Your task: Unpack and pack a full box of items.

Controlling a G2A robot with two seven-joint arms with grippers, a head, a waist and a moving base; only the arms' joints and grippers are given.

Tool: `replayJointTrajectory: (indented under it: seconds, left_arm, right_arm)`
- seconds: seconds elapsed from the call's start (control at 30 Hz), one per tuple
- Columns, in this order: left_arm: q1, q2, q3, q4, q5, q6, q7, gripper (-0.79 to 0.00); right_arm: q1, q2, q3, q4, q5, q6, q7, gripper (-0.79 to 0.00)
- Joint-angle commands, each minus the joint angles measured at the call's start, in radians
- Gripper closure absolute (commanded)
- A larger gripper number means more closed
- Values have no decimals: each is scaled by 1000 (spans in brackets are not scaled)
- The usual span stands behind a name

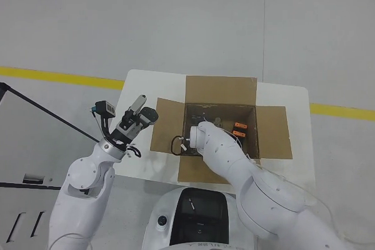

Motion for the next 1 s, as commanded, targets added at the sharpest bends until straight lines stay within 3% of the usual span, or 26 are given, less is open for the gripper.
replayJointTrajectory:
  seconds: [0.0,0.07,0.1,0.13,0.97]
  left_arm:
    - [0,0,0,0,0,0,0,-785]
    - [0,0,0,0,0,0,0,-785]
    - [0,0,0,0,0,0,0,-785]
    - [0,0,0,0,0,0,0,-785]
    - [0,0,0,0,0,0,0,-785]
  right_arm:
    - [-2,0,1,-1,-5,3,2,-379]
    - [-2,0,3,-1,-8,3,2,-268]
    - [-2,-1,5,-2,-9,4,0,-105]
    - [-2,-1,6,-3,-10,6,-1,0]
    - [31,-16,27,-38,-65,31,-20,0]
